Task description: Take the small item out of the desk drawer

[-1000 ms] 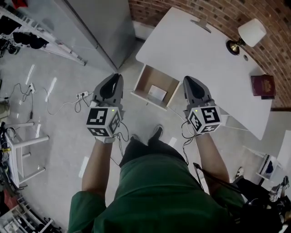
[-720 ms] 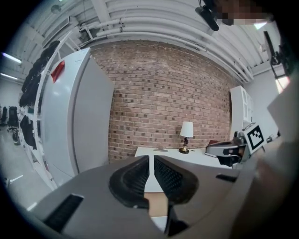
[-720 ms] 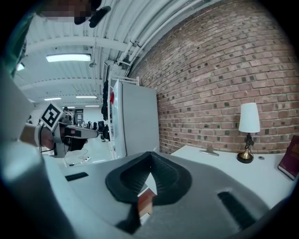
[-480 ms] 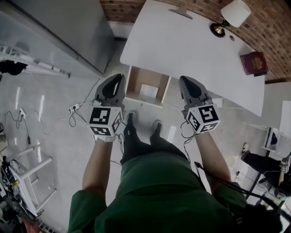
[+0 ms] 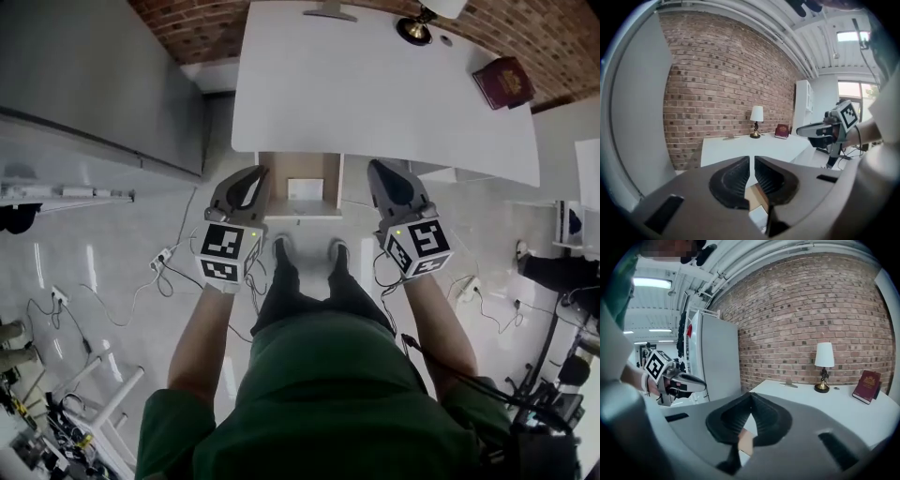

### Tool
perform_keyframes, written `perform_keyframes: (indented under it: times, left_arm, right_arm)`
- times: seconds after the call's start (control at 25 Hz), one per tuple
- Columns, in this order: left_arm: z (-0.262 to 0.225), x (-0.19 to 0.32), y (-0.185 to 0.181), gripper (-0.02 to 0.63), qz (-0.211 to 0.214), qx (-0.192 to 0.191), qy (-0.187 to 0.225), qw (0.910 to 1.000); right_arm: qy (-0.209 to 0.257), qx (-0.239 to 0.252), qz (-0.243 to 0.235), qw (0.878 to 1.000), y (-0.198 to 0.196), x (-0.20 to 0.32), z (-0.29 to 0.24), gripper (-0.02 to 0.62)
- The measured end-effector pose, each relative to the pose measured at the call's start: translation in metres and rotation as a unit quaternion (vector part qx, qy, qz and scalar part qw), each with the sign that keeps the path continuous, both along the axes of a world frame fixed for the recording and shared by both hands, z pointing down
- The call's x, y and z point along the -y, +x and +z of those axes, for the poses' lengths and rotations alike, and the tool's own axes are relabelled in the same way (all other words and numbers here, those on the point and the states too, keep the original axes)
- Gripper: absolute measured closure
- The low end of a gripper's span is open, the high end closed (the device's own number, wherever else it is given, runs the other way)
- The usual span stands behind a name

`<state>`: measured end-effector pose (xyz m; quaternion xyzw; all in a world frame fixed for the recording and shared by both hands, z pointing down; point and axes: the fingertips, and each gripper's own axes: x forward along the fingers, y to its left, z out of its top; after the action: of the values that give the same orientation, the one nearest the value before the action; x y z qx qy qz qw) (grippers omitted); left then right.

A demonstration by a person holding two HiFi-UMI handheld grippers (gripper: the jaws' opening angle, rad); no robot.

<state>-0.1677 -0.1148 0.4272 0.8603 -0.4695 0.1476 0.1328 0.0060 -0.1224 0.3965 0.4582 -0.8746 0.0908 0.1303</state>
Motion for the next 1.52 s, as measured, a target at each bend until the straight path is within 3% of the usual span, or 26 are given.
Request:
perform_keyframes:
  times: [0.2,0.36,0.72,0.96,1.52]
  left_arm:
    - [0.036,0.006,0.018,0.58,0.067,0.028,-0.012,0.9973]
    - [0.064,0.016,0.032,0.58,0.086,0.027,-0.039,0.9951]
    - [0.126,0.025,0.062,0.58,0.134,0.09,-0.054,0.9854]
    - [0.174,0.036,0.075,0.578,0.187,0.173,-0.058,0.9652]
    - [0.277,0.032,0.092,0.578,0.227,0.211,-0.13,0.9418]
  right_arm:
    - [-0.016,0.001,0.034,0.999,0.005,-0.005,0.018,0.592]
    - [-0.027,0.0,0.051,0.998,0.017,-0.003,0.03,0.592]
    - [-0.052,0.001,0.051,0.997,0.033,0.0,0.072,0.592]
    - [-0.08,0.012,0.05,0.995,0.04,0.005,0.111,0.592]
    - [-0.121,0.02,0.053,0.991,0.063,0.002,0.169,0.592]
